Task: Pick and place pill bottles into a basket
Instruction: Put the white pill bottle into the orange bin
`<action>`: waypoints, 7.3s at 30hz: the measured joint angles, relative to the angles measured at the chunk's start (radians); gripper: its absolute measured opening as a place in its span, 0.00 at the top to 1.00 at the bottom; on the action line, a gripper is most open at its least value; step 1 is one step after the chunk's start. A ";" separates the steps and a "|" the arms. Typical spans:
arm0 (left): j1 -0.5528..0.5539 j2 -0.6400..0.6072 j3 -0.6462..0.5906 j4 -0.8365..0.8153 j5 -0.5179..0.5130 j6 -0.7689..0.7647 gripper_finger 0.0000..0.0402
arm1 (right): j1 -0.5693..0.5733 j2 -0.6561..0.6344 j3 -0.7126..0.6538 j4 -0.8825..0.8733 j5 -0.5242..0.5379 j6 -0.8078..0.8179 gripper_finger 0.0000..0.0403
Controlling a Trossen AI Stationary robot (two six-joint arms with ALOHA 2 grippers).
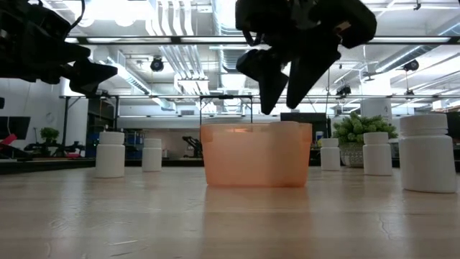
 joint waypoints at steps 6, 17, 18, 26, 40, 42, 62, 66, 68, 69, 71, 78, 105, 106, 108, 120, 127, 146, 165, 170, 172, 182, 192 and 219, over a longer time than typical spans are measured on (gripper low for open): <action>0.000 0.000 0.000 0.000 0.000 0.000 0.22 | 0.023 0.000 0.019 -0.068 -0.003 0.024 0.47; 0.000 0.000 0.000 0.000 0.000 0.000 0.22 | 0.120 -0.001 0.019 -0.162 -0.003 0.095 0.47; 0.000 0.000 0.000 0.000 0.000 0.000 0.22 | 0.130 -0.003 0.019 -0.162 -0.003 0.099 0.47; 0.000 0.000 0.000 0.000 0.000 0.000 0.22 | 0.202 -0.038 0.019 -0.166 -0.003 0.128 0.47; 0.000 0.000 0.000 0.002 0.000 0.000 0.22 | 0.227 -0.116 -0.056 -0.185 0.004 0.205 0.47; 0.000 0.003 0.000 0.005 0.000 0.000 0.22 | 0.228 -0.131 -0.074 -0.182 0.004 0.214 0.47; 0.000 0.010 0.000 0.008 0.000 0.000 0.22 | 0.246 -0.296 -0.329 -0.019 0.012 0.330 0.47; 0.000 0.011 0.000 0.008 0.000 0.000 0.22 | 0.246 -0.306 -0.371 0.016 0.012 0.331 0.47; 0.000 0.011 0.000 0.008 0.000 0.000 0.22 | 0.246 -0.306 -0.391 0.030 0.012 0.331 0.47; 0.000 0.011 0.000 0.007 0.000 0.000 0.22 | 0.246 -0.306 -0.398 0.034 0.012 0.334 0.47; 0.000 0.011 0.000 0.008 0.000 0.000 0.22 | 0.246 -0.306 -0.409 0.044 0.012 0.337 0.47; 0.000 0.011 0.000 0.007 0.000 0.000 0.22 | 0.246 -0.306 -0.424 0.063 0.012 0.340 0.47; 0.000 0.013 0.000 0.007 0.000 0.000 0.22 | 0.246 -0.306 -0.470 0.098 0.034 0.340 0.56; 0.000 0.013 0.000 0.007 0.000 0.000 0.22 | 0.246 -0.306 -0.470 0.099 0.034 0.340 0.57; 0.000 0.013 0.000 0.008 0.000 0.000 0.22 | 0.246 -0.306 -0.470 0.101 0.034 0.338 0.60; 0.000 0.013 0.000 0.007 0.000 0.000 0.22 | 0.245 -0.306 -0.463 0.093 0.034 0.338 0.62; 0.000 0.013 0.000 0.007 0.000 0.000 0.22 | 0.245 -0.306 -0.401 0.038 0.035 0.340 0.62; 0.000 0.013 0.000 0.007 0.000 0.000 0.22 | 0.181 -0.307 -0.139 -0.141 0.092 0.292 0.62; 0.000 0.014 0.000 0.008 0.000 0.000 0.22 | 0.022 -0.297 -0.030 -0.149 0.144 0.236 0.62; 0.000 0.015 0.000 0.007 0.000 0.000 0.22 | -0.008 -0.294 -0.030 -0.119 0.144 0.229 0.62; 0.000 0.015 0.000 0.008 0.000 0.000 0.22 | -0.017 -0.290 -0.030 -0.111 0.147 0.219 0.62; 0.000 0.021 0.000 0.006 0.000 0.000 0.22 | -0.042 -0.216 -0.031 -0.084 0.194 0.171 0.62; 0.000 0.021 0.000 0.008 0.000 0.000 0.22 | -0.046 -0.166 -0.032 -0.044 0.196 0.151 0.62; 0.000 0.022 0.000 0.008 0.000 0.000 0.22 | -0.078 -0.147 -0.126 0.069 0.192 0.130 0.62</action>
